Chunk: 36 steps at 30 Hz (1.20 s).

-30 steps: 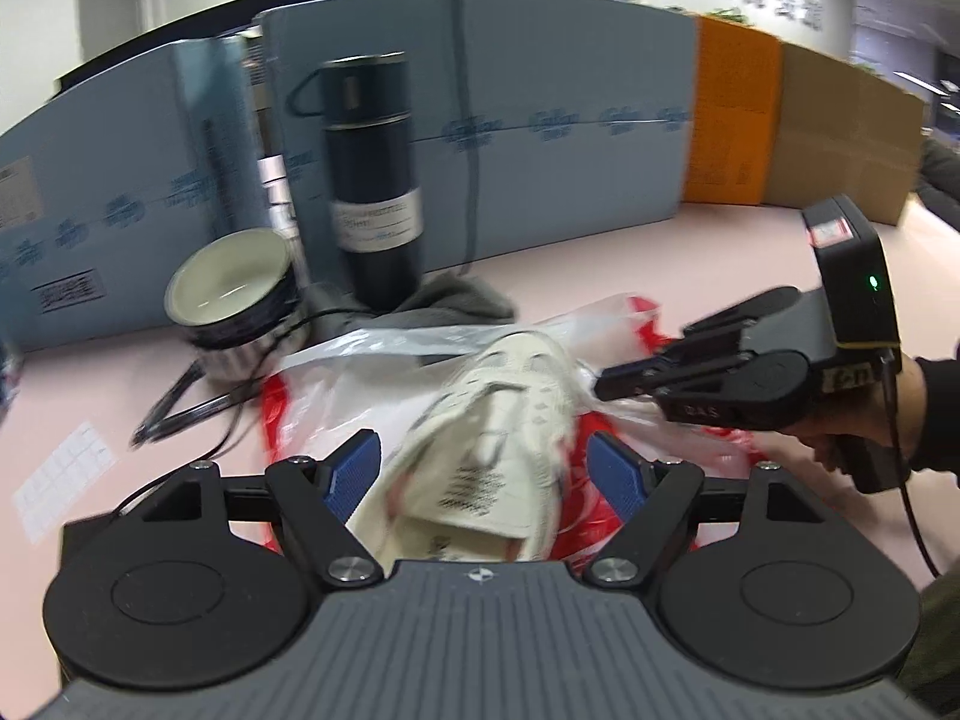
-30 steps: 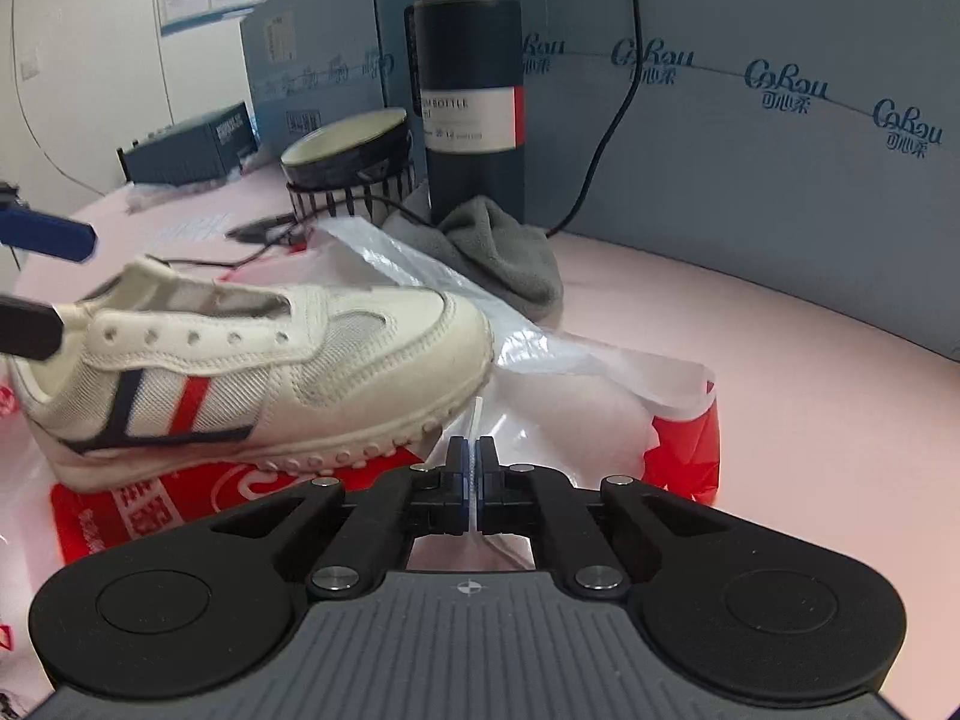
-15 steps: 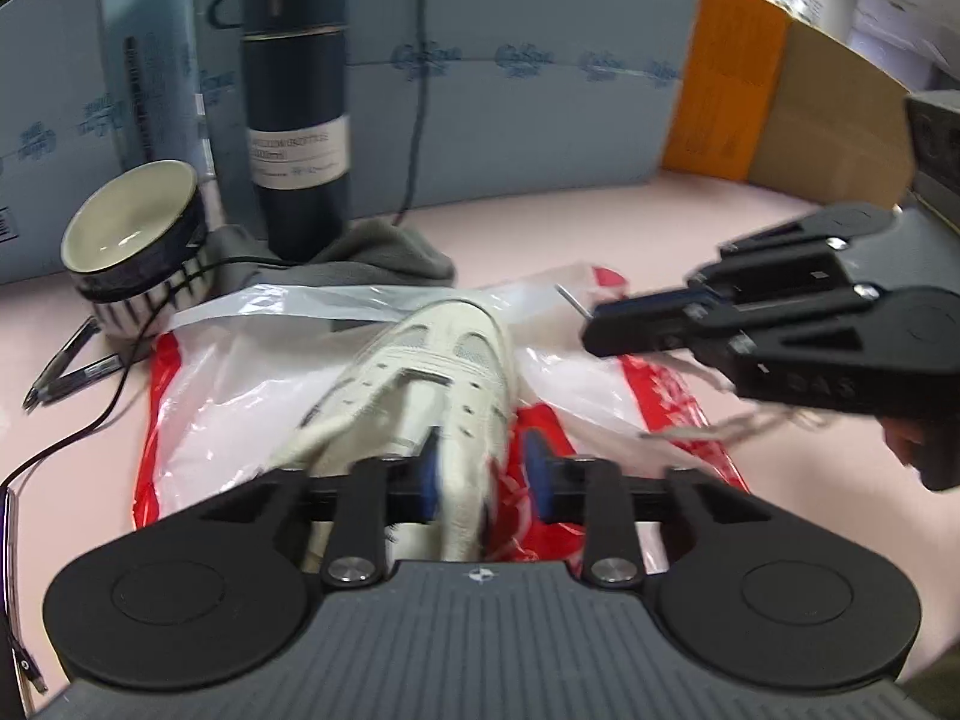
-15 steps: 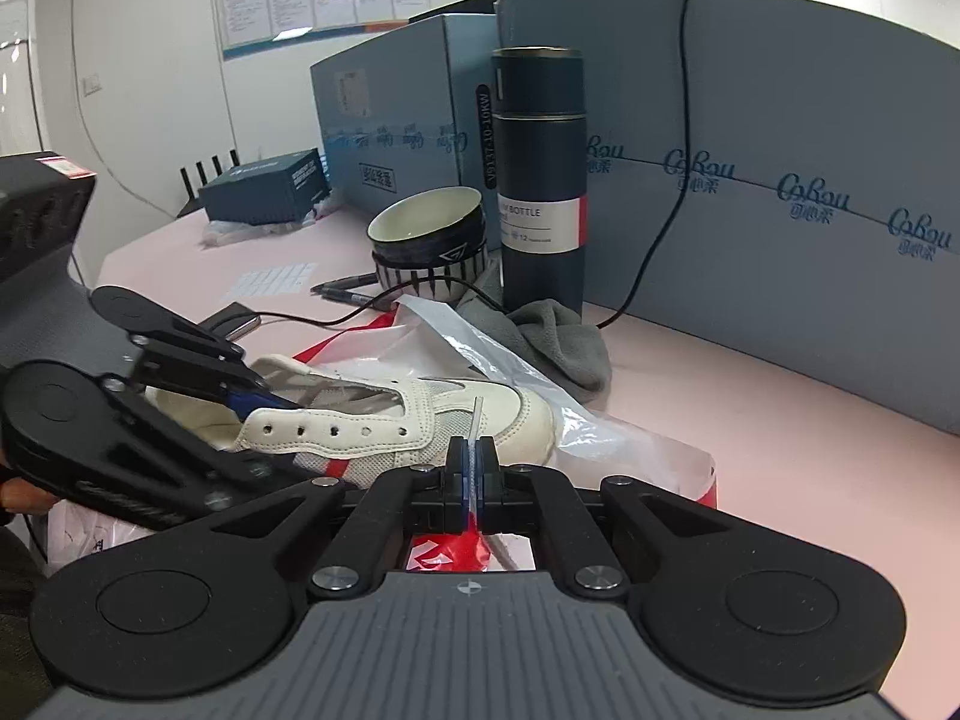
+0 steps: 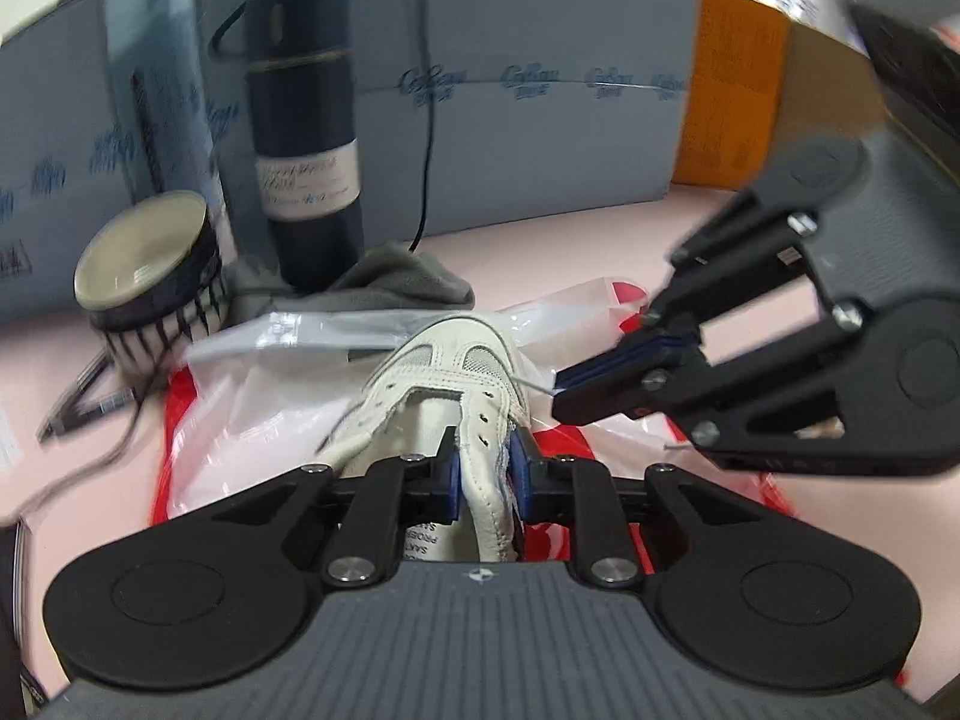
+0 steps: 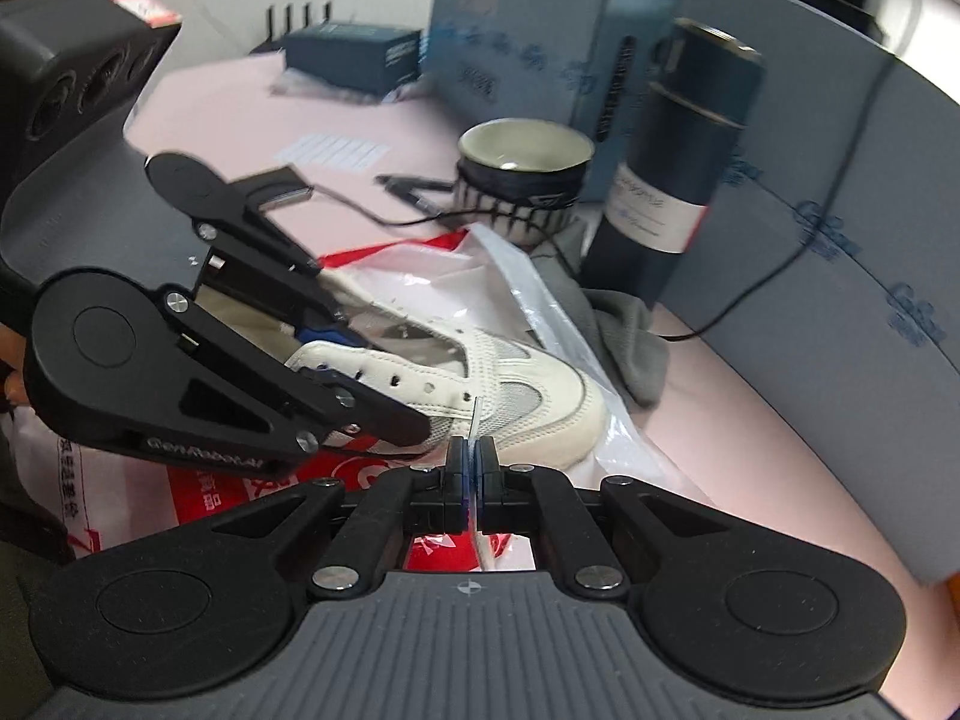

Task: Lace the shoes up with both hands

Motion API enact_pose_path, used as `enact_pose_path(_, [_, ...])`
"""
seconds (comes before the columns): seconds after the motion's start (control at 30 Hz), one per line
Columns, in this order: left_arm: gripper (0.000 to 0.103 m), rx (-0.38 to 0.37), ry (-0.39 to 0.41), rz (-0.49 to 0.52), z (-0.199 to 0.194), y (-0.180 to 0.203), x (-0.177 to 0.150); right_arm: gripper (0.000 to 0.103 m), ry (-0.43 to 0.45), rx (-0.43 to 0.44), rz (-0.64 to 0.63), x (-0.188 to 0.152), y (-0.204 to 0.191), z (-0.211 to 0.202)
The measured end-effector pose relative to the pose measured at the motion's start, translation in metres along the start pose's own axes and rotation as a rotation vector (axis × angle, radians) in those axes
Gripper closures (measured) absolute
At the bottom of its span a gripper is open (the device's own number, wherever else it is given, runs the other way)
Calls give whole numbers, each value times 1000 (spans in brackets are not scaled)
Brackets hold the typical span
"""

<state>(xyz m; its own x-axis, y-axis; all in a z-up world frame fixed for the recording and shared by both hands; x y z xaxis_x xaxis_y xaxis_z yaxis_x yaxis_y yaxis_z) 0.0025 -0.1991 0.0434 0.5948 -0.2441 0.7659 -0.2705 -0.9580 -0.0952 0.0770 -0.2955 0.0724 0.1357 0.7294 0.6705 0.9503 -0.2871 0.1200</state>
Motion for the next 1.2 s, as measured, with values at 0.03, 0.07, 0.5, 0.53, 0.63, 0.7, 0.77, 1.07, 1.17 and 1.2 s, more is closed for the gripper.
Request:
enact_pose_path(0.03, [88,12,9,45,-1,4,-1,101,-13,1,-13,2,-1,2])
enact_pose_path(0.07, [88,23,18,89,-1,7,-2,101,-26,3,-24,3,-1,4])
enact_pose_path(0.5, [88,86,81,436,-4,27,-13,101,-169,10,-141,24,-10,14])
enact_pose_path(0.53, [88,87,84,454,-5,28,-14,101,-183,6,-148,25,-10,15])
enact_pose_path(0.63, [88,92,94,509,-6,30,-16,101,-215,7,-170,26,-11,17])
enact_pose_path(0.7, [87,100,100,551,-6,33,-18,101,-237,9,-185,27,-12,18])
enact_pose_path(0.77, [87,108,106,594,-6,35,-20,101,-253,12,-200,28,-12,19])
enact_pose_path(1.07, [86,146,121,774,-5,47,-29,101,-322,29,-268,34,-15,24])
enact_pose_path(1.17, [86,160,122,825,-4,49,-31,101,-337,33,-289,36,-15,26])
enact_pose_path(1.2, [86,162,122,834,-4,50,-31,101,-340,33,-295,37,-15,26])
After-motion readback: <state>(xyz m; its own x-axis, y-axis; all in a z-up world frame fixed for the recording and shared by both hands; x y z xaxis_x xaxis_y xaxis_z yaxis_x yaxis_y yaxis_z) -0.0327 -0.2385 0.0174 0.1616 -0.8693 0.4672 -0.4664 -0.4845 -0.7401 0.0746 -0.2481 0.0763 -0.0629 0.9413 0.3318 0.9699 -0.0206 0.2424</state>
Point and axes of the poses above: each gripper's, at about its wrist camera, not at the fingertips, and z roughly the way its jaws point, y to its right, x to its top, the point moved 3 cm from there along z, roughly the way its jaws point, and after that the axes turned 4 degrees about z, right-handed, at the moved point
